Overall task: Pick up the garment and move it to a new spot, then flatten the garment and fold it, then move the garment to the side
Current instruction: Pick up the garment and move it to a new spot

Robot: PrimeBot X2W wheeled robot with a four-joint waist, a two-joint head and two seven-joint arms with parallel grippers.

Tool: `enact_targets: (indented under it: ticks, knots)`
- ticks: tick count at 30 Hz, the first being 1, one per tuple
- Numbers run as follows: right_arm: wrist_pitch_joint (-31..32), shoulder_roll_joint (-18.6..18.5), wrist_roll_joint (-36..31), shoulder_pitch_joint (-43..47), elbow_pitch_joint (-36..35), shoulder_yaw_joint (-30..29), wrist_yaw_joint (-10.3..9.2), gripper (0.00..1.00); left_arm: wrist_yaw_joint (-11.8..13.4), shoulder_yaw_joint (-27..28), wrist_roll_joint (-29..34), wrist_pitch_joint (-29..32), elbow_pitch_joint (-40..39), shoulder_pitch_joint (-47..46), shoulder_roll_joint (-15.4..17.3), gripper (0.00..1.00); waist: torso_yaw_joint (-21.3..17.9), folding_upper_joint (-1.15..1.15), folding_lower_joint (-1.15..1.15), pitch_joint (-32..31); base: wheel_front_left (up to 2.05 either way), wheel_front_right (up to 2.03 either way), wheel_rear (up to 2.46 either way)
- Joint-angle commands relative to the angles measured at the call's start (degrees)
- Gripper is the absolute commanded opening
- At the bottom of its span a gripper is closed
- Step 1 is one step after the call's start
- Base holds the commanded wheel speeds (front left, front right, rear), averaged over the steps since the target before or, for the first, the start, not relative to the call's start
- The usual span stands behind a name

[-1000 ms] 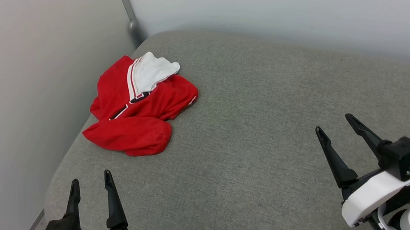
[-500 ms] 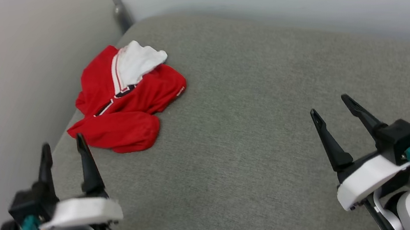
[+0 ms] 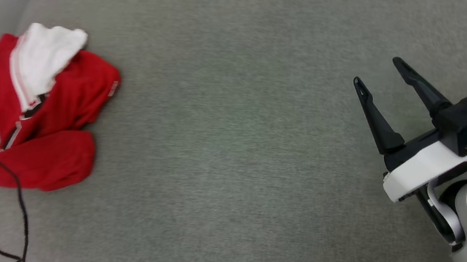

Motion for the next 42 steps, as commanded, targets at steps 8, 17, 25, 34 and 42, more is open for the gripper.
enact_targets:
  ticks: [8, 17, 25, 34, 42]
  knots:
    - [-2.06, -0.05, 0.31, -2.94, 0.92, 0.04, -0.02, 1.0, -0.35, -3.87, -12.27, 20.52, 10.01, -2.26, 7.95, 1.0, -8.02, 0.0, -0.01, 9.4, 0.0, 0.0, 0.0]
    - [-3.51, -0.04, 0.89, -4.79, 2.72, 0.61, -0.02, 1.0, -0.24, -3.58, -20.28, 34.29, 22.15, 0.92, 8.23, 1.0, -8.99, 0.0, -0.01, 11.33, 0.0, 0.0, 0.0]
    - [-3.52, -0.04, 0.83, -4.85, 3.11, 0.25, -0.02, 1.0, -0.32, -3.8, -20.18, 26.94, 22.85, -0.93, 7.26, 0.0, -8.32, 0.0, -0.01, 9.33, 0.0, 0.0, 0.0]
    - [-4.58, -0.04, 2.24, -2.3, 4.6, -1.67, -0.02, 1.0, 0.95, -5.68, -13.05, 7.21, 20.64, -6.18, 10.66, 0.0, -7.4, 0.0, -0.01, 1.55, 0.0, 0.0, 0.0]
    - [-5.37, -0.03, 4.73, 0.97, 5.2, -3.23, -0.02, 1.0, 0.56, -9.24, -7.69, -8.84, 18.42, -10.44, 10.37, 0.0, -8.45, 0.0, -0.01, -6.66, 0.0, 0.0, 0.0]
